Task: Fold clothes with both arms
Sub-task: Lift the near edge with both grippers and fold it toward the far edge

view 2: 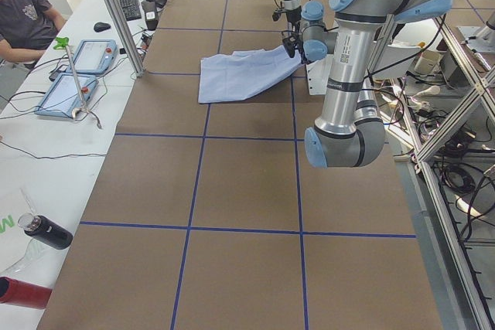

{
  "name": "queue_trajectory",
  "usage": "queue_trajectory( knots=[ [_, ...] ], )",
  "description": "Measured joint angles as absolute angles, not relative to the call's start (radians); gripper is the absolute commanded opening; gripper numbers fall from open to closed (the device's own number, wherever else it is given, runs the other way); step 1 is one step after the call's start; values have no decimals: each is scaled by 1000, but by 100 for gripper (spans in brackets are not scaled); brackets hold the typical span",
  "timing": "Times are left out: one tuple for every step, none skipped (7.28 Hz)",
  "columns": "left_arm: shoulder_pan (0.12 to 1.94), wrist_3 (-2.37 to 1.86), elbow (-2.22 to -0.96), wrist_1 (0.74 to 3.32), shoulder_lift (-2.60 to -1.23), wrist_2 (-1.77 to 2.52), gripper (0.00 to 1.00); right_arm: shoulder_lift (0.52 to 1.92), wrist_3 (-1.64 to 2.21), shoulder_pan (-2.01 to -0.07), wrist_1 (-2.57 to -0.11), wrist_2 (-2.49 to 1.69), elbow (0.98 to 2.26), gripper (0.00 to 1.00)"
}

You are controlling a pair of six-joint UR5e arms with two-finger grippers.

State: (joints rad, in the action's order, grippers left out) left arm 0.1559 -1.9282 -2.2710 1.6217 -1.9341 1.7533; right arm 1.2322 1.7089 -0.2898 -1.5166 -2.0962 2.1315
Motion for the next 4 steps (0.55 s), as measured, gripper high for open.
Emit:
queue_trajectory(
  knots=[
    [151,-1928,-2296,1593,-1934,1754,0,1237,1709,-309,-1517,-2119,2145,0],
    [152,-1924,-2306,1580,-1935,1756,0,1237,1709,-332,-1522,-2135,2146,0],
    [162,-1917,-2307,1574,-1936,1759,0,1234,1708,-359,-1532,-2142,2143,0],
    [185,-1902,-2303,1572,-1940,1760,0,1219,1697,-395,-1539,-2143,2131,0]
  ],
)
